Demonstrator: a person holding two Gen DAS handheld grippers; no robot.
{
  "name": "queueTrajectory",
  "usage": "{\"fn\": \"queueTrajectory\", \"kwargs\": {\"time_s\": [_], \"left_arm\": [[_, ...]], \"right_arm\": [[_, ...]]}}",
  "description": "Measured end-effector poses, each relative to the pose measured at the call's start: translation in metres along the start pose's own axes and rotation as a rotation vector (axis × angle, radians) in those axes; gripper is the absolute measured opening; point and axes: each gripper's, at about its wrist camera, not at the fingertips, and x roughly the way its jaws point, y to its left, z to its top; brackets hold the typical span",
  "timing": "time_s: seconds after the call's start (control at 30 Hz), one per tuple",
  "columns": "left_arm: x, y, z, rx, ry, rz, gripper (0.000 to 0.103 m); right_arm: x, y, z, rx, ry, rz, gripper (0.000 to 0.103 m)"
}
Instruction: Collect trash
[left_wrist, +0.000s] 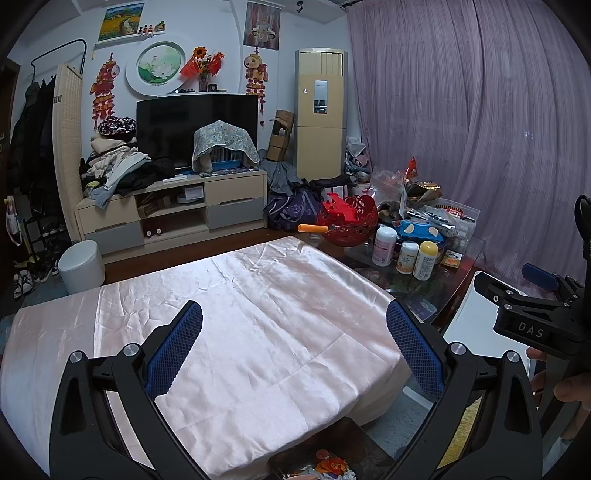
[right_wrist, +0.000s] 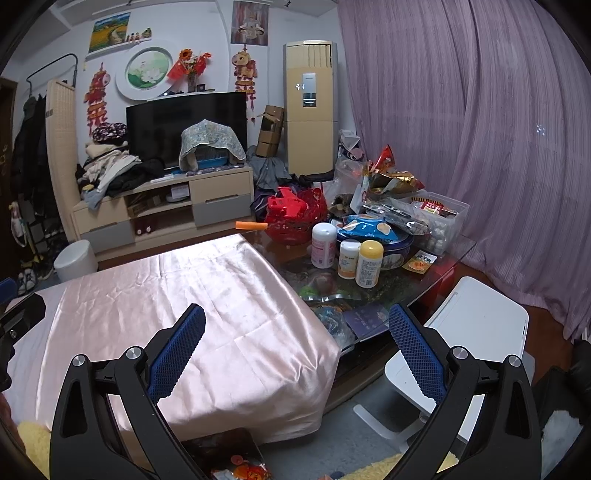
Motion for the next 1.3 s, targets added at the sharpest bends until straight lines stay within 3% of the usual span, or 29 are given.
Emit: {"fn": "queueTrajectory", "kwargs": {"time_s": [1.3], "left_arm": [[-0.0017, -0.0028, -0.0008, -0.002, 0.000, 0.002, 0.095]], "right_arm": [[-0.0013, -0.0001, -0.0022, 0.006, 0.001, 0.001, 0.100]]}}
